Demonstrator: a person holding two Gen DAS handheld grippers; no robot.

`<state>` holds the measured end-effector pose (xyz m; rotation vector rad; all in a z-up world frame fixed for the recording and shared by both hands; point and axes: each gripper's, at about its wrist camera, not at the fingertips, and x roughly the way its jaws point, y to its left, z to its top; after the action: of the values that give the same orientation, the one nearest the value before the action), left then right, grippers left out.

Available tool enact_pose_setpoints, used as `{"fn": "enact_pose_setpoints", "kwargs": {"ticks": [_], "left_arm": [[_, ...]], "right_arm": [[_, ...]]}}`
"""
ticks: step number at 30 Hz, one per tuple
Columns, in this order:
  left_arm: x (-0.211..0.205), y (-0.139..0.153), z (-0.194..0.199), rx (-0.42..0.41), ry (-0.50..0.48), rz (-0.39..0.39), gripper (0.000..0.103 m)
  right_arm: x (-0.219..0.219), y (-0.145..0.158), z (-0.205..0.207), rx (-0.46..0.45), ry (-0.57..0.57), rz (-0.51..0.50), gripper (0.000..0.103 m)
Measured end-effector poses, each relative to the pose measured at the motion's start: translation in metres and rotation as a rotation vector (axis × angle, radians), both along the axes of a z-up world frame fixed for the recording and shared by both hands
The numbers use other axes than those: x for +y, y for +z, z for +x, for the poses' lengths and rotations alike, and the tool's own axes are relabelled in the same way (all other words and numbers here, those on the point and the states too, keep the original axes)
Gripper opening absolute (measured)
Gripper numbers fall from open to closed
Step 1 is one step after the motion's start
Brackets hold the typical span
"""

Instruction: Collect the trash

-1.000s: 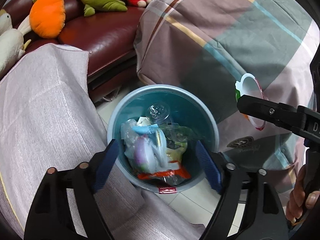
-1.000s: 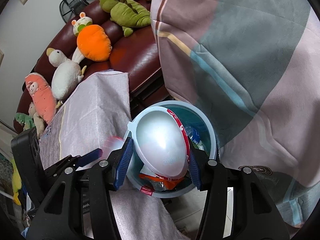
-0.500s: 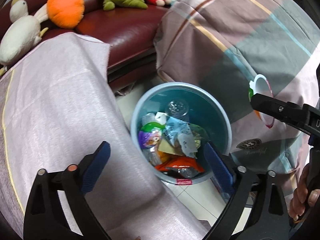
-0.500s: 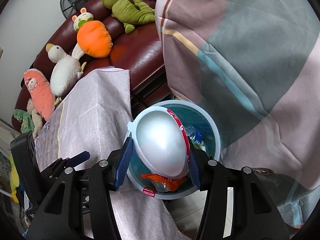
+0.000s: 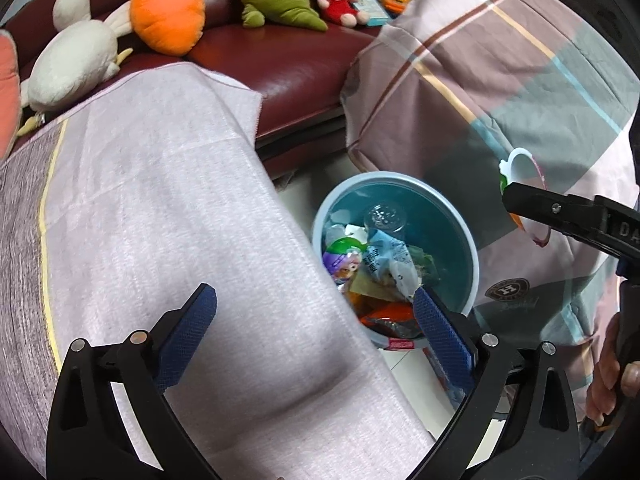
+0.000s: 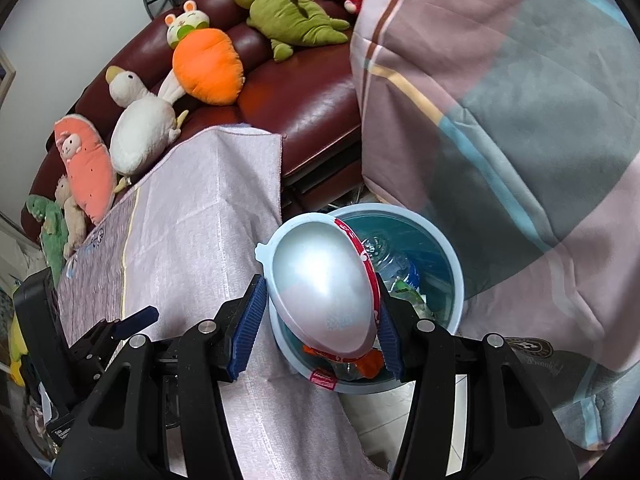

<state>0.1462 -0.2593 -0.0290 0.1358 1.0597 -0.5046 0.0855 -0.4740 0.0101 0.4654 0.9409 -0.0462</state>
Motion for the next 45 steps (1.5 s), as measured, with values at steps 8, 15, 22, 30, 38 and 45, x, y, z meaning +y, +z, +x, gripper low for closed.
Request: {"fn": "enact_pose_setpoints", "kwargs": {"ticks": [8,15,22,30,38,45], "left_arm": [[0.022,-0.006,0.006,0.017,0.041,-0.009,0.099],[0.034,-0.008,0.003,0.030,0.061,-0.015,0.099],[0.041,0.006,-0.015,0.010,0.071,-0.029,0.099],[0.050,0.030,-0.047,-0.042,0.072,-0.052,0.099],[0.061,0.044,-0.083,-0.071,0.078,-0.068,0.099],[0.068,0.046,-0.106,-0.083,0.088,-0.059,0.099]], "right_arm": [[0.014,-0.016,0.019,0.048,0.004,-0.007,0.075],[0.019,-0.020,0.016,0.086,0.004,-0.001,0.089],[0.032,-0.008,-0.003,0.099,0.025,-0.051,0.096],[0.044,0.018,-0.042,0.064,0.016,-0.113,0.096],[0.057,0.030,-0.082,0.030,0.023,-0.111,0.096],[0.063,0.033,-0.110,0.016,0.031,-0.128,0.096]]}}
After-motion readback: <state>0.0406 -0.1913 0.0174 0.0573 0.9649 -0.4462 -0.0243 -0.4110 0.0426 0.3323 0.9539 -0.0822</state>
